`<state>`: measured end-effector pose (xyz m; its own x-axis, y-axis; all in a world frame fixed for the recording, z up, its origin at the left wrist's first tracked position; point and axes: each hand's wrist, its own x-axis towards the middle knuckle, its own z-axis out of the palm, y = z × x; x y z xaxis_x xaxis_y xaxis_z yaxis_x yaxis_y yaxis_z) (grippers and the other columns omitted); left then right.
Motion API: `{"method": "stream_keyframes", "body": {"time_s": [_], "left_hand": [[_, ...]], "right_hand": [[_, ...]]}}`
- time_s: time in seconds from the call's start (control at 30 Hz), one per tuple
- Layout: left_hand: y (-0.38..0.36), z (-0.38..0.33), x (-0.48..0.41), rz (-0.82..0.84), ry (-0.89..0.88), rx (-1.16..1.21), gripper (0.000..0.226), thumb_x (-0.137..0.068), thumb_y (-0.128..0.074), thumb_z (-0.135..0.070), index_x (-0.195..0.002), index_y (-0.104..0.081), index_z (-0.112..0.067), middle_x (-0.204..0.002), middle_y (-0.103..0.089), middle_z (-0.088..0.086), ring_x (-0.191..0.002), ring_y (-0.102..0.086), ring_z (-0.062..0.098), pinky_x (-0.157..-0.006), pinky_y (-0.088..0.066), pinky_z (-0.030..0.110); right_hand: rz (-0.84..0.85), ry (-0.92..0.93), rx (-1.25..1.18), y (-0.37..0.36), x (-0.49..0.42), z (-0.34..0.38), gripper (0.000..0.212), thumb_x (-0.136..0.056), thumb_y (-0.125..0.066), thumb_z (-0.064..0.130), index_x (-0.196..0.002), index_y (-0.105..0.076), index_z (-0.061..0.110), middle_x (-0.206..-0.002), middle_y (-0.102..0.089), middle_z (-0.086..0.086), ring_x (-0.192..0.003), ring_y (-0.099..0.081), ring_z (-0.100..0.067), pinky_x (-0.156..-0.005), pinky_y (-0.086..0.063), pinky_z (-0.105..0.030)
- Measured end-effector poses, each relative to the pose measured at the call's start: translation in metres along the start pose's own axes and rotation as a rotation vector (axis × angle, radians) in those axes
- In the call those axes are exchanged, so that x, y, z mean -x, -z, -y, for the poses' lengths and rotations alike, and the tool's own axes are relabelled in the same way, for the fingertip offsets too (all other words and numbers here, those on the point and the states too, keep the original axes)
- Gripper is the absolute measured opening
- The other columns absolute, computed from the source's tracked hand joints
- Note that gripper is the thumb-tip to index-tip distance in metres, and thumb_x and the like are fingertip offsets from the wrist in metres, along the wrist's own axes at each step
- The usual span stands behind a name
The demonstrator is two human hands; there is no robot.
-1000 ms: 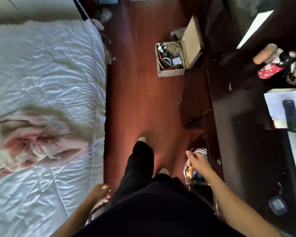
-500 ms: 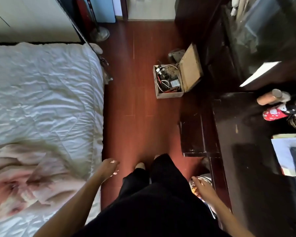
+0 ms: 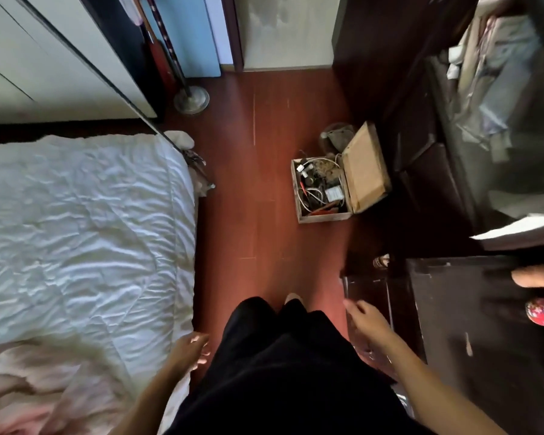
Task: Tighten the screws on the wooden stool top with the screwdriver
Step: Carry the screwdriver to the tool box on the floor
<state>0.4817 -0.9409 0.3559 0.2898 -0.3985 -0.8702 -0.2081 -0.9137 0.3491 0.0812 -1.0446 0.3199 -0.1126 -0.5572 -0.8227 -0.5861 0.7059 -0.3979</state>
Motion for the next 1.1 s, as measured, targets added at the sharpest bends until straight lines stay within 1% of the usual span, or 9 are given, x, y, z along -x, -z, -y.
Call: {"method": "stream_keyframes", "body": {"time_s": [0.17, 0.3, 0.4, 0.5, 0.67, 0.8, 0.93, 1.03, 1.1], "left_hand": [[0.026, -0.026, -0.030, 0.028, 0.047, -0.100, 0.017, -0.104, -0.052, -0.001, -0.106, -0.062, 0.012, -0.074, -0.057, 0.020, -0.057, -0.048, 0.024, -0.041, -0.040, 0.020], [0.057, -0.076, -0.069, 0.044, 0.062, -0.127, 0.027, -0.105, -0.052, -0.005, -0.079, -0.062, -0.006, -0.063, -0.056, 0.007, -0.057, -0.049, 0.017, -0.048, -0.039, 0.017], [0.088, -0.135, -0.104, 0.049, 0.030, -0.194, 0.027, -0.105, -0.052, -0.009, -0.080, -0.062, -0.012, -0.074, -0.059, 0.003, -0.065, -0.050, 0.009, -0.056, -0.039, 0.012], [0.114, -0.207, -0.138, 0.134, -0.028, -0.238, 0.034, -0.104, -0.049, -0.002, -0.071, -0.057, -0.005, -0.070, -0.056, 0.013, -0.060, -0.048, 0.019, -0.056, -0.039, 0.029], [0.145, -0.338, -0.184, 0.124, -0.118, -0.191, 0.024, -0.105, -0.050, -0.007, -0.082, -0.058, -0.005, -0.067, -0.056, 0.011, -0.056, -0.052, 0.019, -0.048, -0.041, 0.020], [0.160, -0.437, -0.217, 0.143, -0.225, -0.198, 0.018, -0.105, -0.052, -0.016, -0.095, -0.064, -0.007, -0.086, -0.068, 0.014, -0.071, -0.063, 0.024, -0.065, -0.043, 0.029], [0.166, -0.510, -0.246, 0.153, -0.274, -0.256, 0.018, -0.104, -0.052, -0.015, -0.092, -0.063, -0.008, -0.084, -0.067, 0.011, -0.069, -0.063, 0.020, -0.061, -0.043, 0.027], [0.174, -0.545, -0.268, 0.165, -0.242, -0.330, 0.020, -0.103, -0.054, -0.012, -0.083, -0.057, -0.008, -0.077, -0.059, 0.011, -0.064, -0.057, 0.020, -0.054, -0.042, 0.024], [0.181, -0.568, -0.278, 0.194, -0.240, -0.399, 0.021, -0.101, -0.054, -0.011, -0.080, -0.053, -0.007, -0.071, -0.053, 0.009, -0.064, -0.051, 0.020, -0.052, -0.040, 0.022]], "right_hand": [[-0.020, 0.135, -0.016, 0.028, -0.053, 0.137, 0.046, -0.110, -0.050, 0.053, -0.120, -0.066, 0.011, -0.093, -0.070, -0.007, -0.075, -0.065, -0.018, -0.074, -0.050, -0.031], [-0.035, 0.143, -0.103, 0.029, -0.094, 0.211, 0.043, -0.111, -0.054, 0.045, -0.109, -0.067, 0.004, -0.075, -0.065, -0.008, -0.063, -0.059, -0.021, -0.073, -0.048, -0.037], [-0.049, 0.091, -0.134, 0.027, -0.111, 0.238, 0.041, -0.111, -0.055, 0.043, -0.105, -0.065, 0.004, -0.076, -0.064, -0.009, -0.062, -0.057, -0.021, -0.069, -0.047, -0.036], [-0.048, 0.017, -0.135, 0.028, -0.117, 0.248, 0.035, -0.110, -0.055, 0.045, -0.116, -0.066, 0.013, -0.089, -0.069, -0.009, -0.072, -0.063, -0.020, -0.067, -0.050, -0.030], [-0.057, -0.187, -0.250, 0.028, -0.132, 0.239, 0.040, -0.110, -0.060, 0.036, -0.112, -0.064, -0.004, -0.068, -0.058, -0.010, -0.057, -0.049, -0.020, -0.050, -0.038, -0.027], [-0.102, -0.240, -0.238, 0.025, -0.146, 0.249, 0.043, -0.111, -0.058, 0.035, -0.130, -0.066, -0.003, -0.121, -0.073, -0.034, -0.087, -0.072, -0.038, -0.072, -0.058, -0.039], [-0.086, -0.326, -0.375, 0.034, -0.186, 0.279, 0.052, -0.111, -0.059, 0.033, -0.141, -0.058, -0.009, -0.136, -0.057, -0.046, -0.130, -0.057, -0.062, -0.112, -0.048, -0.064], [-0.090, -0.325, -0.397, 0.052, -0.223, 0.319, 0.045, -0.111, -0.058, 0.034, -0.126, -0.068, -0.007, -0.109, -0.075, -0.035, -0.086, -0.073, -0.033, -0.080, -0.056, -0.038], [-0.107, -0.315, -0.457, 0.070, -0.246, 0.361, 0.038, -0.111, -0.058, 0.032, -0.098, -0.071, -0.001, -0.063, -0.066, -0.019, -0.053, -0.054, -0.019, -0.059, -0.042, -0.031]]}}
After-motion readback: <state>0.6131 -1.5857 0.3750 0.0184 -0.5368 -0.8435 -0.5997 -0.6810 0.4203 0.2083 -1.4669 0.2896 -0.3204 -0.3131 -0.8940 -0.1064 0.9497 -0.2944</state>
